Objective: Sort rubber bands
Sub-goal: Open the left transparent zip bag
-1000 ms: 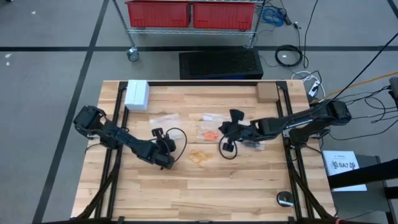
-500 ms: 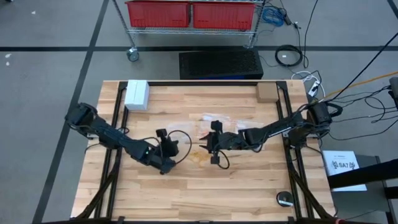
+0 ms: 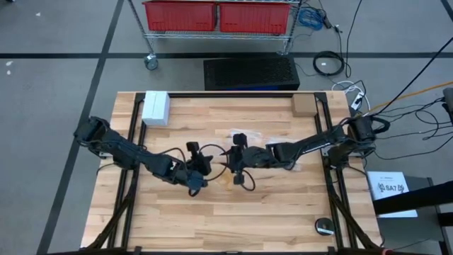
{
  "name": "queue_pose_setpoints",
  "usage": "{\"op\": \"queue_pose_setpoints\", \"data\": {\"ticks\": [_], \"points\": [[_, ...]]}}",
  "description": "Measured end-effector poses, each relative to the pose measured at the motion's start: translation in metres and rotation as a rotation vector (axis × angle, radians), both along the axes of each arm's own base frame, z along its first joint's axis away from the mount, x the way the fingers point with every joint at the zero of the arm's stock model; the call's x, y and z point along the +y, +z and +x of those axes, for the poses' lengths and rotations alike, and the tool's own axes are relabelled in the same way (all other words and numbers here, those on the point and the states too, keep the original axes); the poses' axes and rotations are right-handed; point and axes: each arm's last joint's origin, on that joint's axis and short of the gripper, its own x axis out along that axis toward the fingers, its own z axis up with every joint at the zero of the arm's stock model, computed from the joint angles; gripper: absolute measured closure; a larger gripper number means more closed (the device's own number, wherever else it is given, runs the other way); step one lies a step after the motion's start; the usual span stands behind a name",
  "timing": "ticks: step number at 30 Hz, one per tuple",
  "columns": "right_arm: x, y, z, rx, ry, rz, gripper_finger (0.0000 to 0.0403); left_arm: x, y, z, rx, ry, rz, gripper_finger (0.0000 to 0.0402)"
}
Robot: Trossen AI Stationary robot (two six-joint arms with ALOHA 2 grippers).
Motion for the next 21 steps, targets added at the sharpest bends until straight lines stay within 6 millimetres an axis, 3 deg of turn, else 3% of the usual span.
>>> {"op": "queue_pose_setpoints", "data": {"ticks": [13,16,19,21], "points": [[-0.014,-0.022,0.013,0.108,-0.065,0.04,0.028,-0.001,0.003,0.003,-0.028,-0.007,-0.007,0.0401],[-0.015,-0.02,0.014,0.092,-0.068,0.002,0.0315,0.0,0.003,0.003,-0.026,-0.008,-0.003,0.0401],[-0.016,-0.018,0.015,0.075,-0.083,-0.047,0.038,0.003,0.003,0.004,-0.028,0.005,-0.003,0.0401],[-0.015,-0.018,0.015,0.077,-0.077,-0.056,0.0393,0.007,0.003,0.005,-0.028,0.017,-0.003,0.0401]]}}
